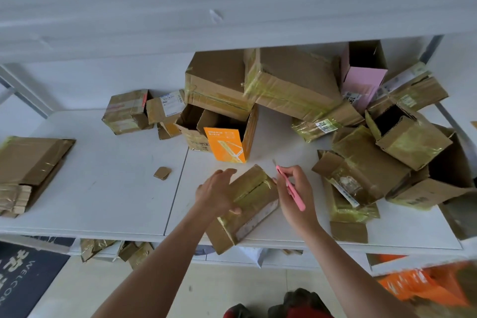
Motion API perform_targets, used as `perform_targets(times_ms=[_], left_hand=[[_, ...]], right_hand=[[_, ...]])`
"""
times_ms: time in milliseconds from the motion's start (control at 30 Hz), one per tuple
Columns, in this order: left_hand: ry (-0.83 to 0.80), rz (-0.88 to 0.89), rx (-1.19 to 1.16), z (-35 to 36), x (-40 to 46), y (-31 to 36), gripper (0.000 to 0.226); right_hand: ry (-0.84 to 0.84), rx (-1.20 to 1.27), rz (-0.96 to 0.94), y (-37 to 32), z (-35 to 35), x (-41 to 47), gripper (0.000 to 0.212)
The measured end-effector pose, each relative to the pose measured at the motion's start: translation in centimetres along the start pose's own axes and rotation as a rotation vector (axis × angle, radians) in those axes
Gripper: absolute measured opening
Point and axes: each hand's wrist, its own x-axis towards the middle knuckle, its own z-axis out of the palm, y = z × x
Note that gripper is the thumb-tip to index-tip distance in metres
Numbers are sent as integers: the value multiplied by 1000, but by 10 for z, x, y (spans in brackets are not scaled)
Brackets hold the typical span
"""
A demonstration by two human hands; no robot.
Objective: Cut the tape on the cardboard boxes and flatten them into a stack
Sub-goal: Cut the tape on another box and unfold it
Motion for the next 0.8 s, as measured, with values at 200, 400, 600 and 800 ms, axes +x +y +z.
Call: perform_targets(times_ms=[200,400,600,800], left_hand=[[66,97,-54,37,-18,-11,89],[105,158,79,34,-7,-29,110],[86,180,-130,31,3,-47,92],[135,174,-107,41,2,-47,83]], right_hand=[[58,70,84,-2,-2,-18,19],[-34,244,236,-6,-5,-16,7],[-50,430,350,-12,1,-23,14],[-37,435,410,-10,-1,-16,13]])
